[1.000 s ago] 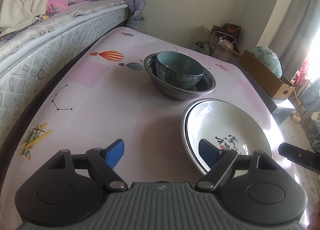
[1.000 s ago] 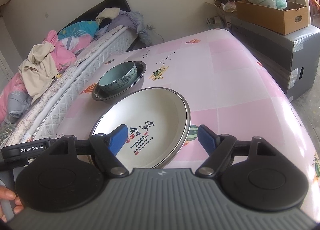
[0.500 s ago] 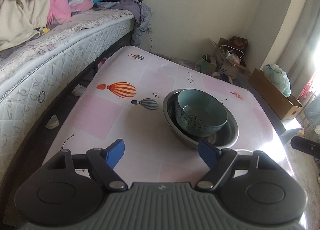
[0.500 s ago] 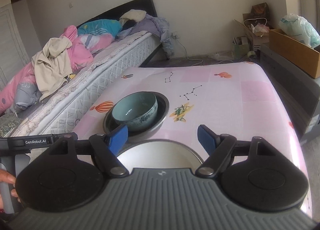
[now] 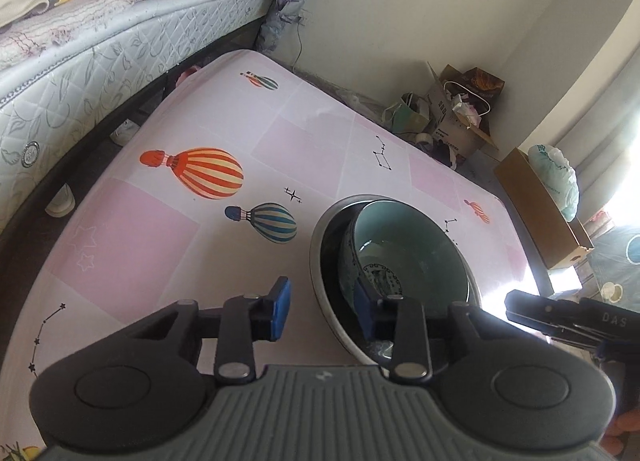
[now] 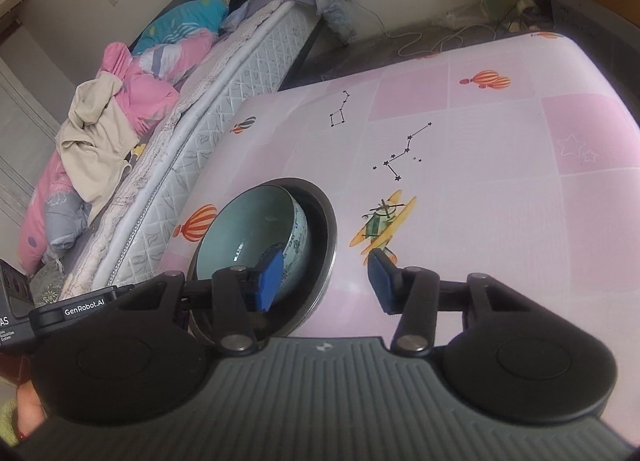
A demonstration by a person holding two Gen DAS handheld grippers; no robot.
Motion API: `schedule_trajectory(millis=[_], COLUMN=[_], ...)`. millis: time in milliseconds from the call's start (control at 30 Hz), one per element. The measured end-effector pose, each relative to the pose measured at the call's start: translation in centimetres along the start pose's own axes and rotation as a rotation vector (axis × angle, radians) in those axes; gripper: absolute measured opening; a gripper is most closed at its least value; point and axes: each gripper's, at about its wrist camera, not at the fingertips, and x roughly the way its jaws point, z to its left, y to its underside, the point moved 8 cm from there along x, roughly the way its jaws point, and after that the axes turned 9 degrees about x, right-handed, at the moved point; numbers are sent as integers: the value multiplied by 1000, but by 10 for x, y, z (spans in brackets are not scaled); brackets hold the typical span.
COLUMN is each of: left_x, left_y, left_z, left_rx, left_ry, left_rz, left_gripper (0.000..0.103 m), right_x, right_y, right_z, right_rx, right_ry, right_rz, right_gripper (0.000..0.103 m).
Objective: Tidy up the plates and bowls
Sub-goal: 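Close both grippers on the steel bowl rim, then lift the steel and teal bowl stack with both grippers over the white plate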
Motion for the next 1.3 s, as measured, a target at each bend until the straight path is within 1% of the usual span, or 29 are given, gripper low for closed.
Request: schedule_trajectory(millis=[67,167,300,367,567,633,700,800,967,1167,1300], left_x=[6,13,22,26,35,37,39,41,42,41,38], left_y=[-1,-1,-2,-1,-2,-2,-1,-1,-1,-1,-3], left_z=[-1,-2,1,2,4,4,5,5,4,2,-1], left_rx=[-6,-10,-20,-32,-42,-50,-56,-58,-48,-37,-31], left_ry=[10,19,3,3,0,1,1,-3,-15,-30,-26], left_rz=[10,21,42,50,58,62,62,56,45,32,18], left_gripper=[27,23,17,14,12,12,12,12,11,11,11], right_x=[11,26,41,47,64,68,72,77,83,82,79], right_y=[-1,1,1,1,3,3,2,2,2,4,4], right_z=[-1,-3,-8,-9,-12,-14,-13,-11,-10,-2,-1], right_rx=[16,32,67,71,89,105,111,106,100,22,13], right_ry=[-11,-19,-30,-27,-27,-36,-41,-40,-40,-19,-19], right_rz=[25,54,88,95,130,142,146,146,143,115,106], right_gripper=[38,35,28,26,19,18,14,11,10,10,10])
